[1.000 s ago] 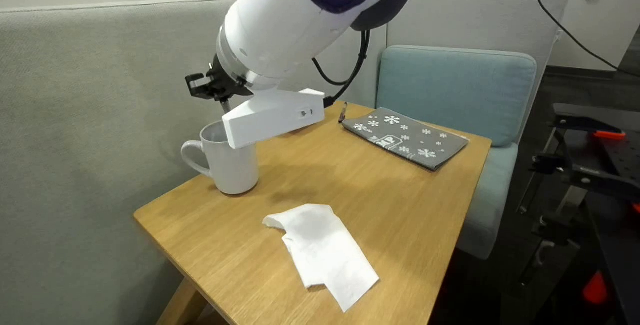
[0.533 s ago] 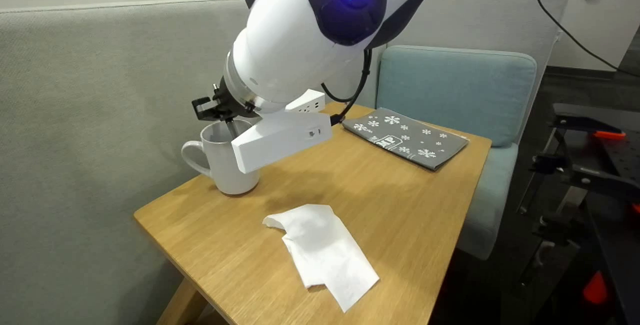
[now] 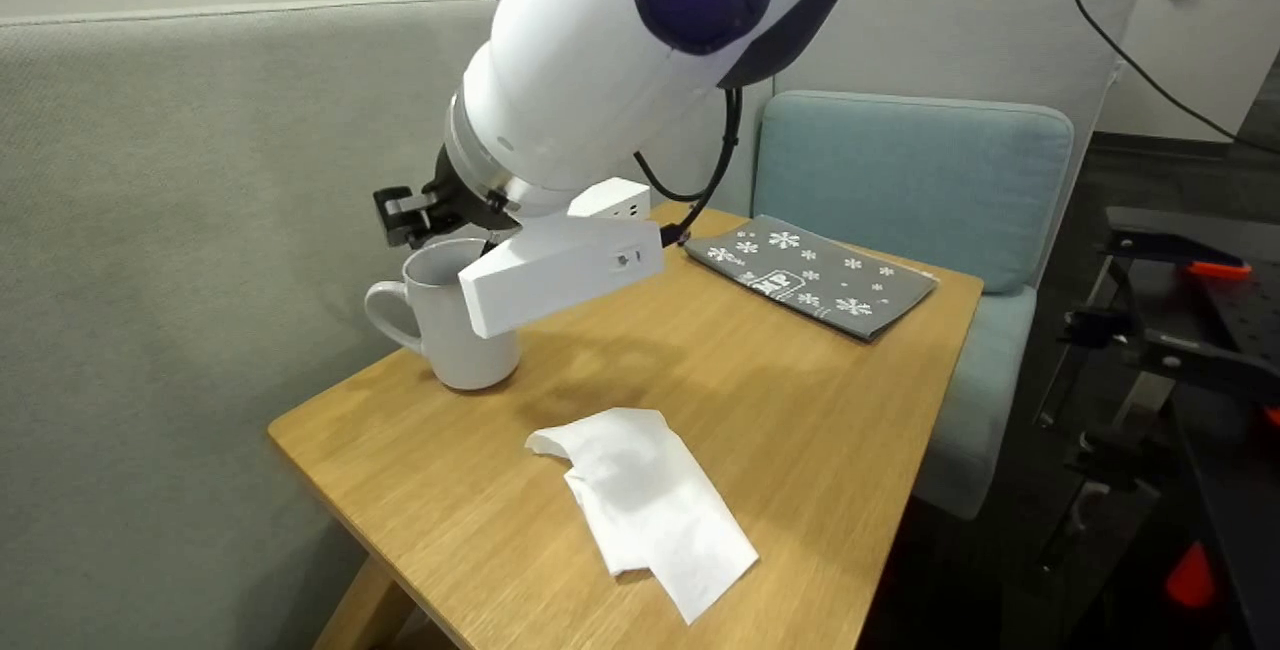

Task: Put the marker inside the mug

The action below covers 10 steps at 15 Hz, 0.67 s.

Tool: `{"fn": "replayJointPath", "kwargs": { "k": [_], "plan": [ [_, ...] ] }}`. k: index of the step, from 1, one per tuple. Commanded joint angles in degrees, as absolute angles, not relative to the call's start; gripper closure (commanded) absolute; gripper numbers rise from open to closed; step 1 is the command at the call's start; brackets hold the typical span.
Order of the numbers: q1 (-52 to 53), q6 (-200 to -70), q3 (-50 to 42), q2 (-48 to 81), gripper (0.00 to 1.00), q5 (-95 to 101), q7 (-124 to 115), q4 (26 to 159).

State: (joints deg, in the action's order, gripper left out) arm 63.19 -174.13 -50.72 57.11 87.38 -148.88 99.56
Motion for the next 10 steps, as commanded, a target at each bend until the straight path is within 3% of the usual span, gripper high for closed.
{"fn": "replayJointPath", "kwargs": {
  "k": [1,9,10],
  "plan": [
    [61.97,-179.39,-52.12,52.89,0.01,87.40,-148.88,101.12],
    [53.91,-204.48,-53.05,44.96,0.00,88.85,-148.60,103.40],
    [47.54,-199.72,-43.10,37.17,0.00,93.45,-146.15,105.68]
  ]
}}
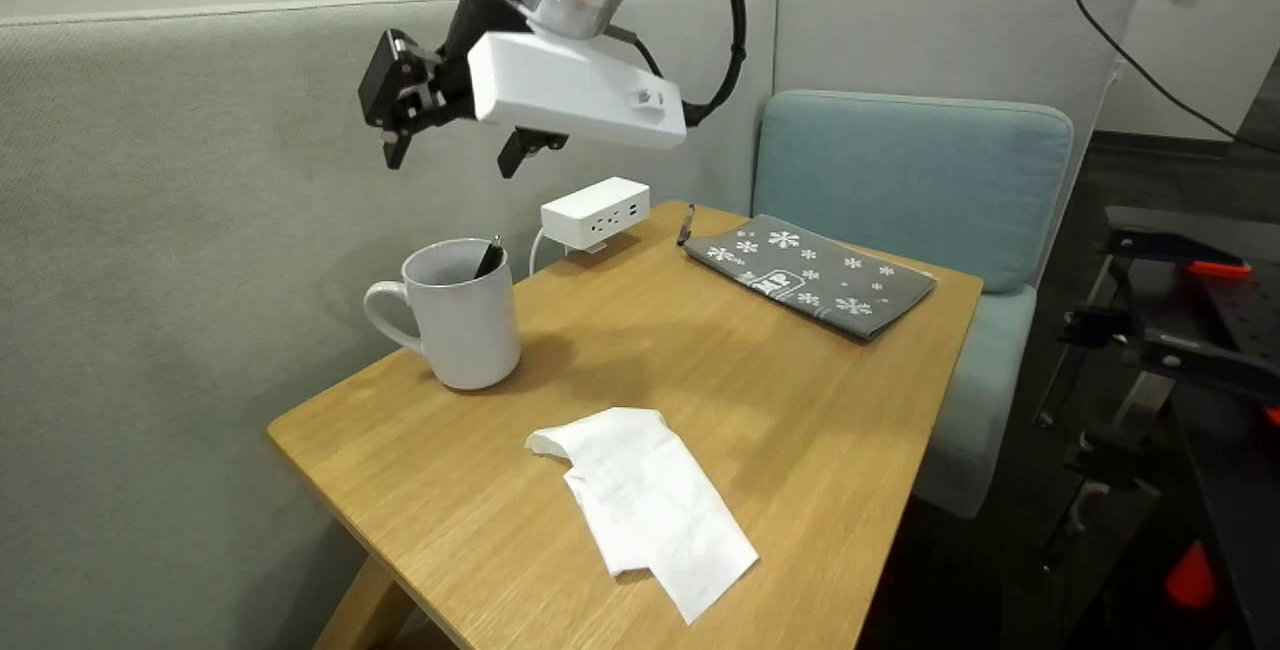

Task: Put the marker inside the mug

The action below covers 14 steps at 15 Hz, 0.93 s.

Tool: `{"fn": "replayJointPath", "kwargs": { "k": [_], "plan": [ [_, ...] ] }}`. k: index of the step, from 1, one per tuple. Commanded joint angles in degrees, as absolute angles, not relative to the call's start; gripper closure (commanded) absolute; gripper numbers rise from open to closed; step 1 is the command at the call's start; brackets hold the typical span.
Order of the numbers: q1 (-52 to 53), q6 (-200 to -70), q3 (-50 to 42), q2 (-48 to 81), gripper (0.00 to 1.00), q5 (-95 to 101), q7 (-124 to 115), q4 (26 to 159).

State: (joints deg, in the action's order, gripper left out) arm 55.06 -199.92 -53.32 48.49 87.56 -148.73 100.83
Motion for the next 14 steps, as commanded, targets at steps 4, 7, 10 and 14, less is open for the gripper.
{"fn": "replayJointPath", "kwargs": {
  "k": [4,7,10,14],
  "plan": [
    [36.01,-199.18,-29.86,30.60,0.00,102.68,-148.95,112.47],
    [29.37,-199.05,-23.76,28.80,0.00,103.25,-148.95,118.72],
    [28.05,-199.02,-24.22,28.69,0.00,101.26,-148.84,122.14],
    [28.74,-198.99,-25.41,31.26,0.00,101.93,-148.84,121.11]
  ]
}}
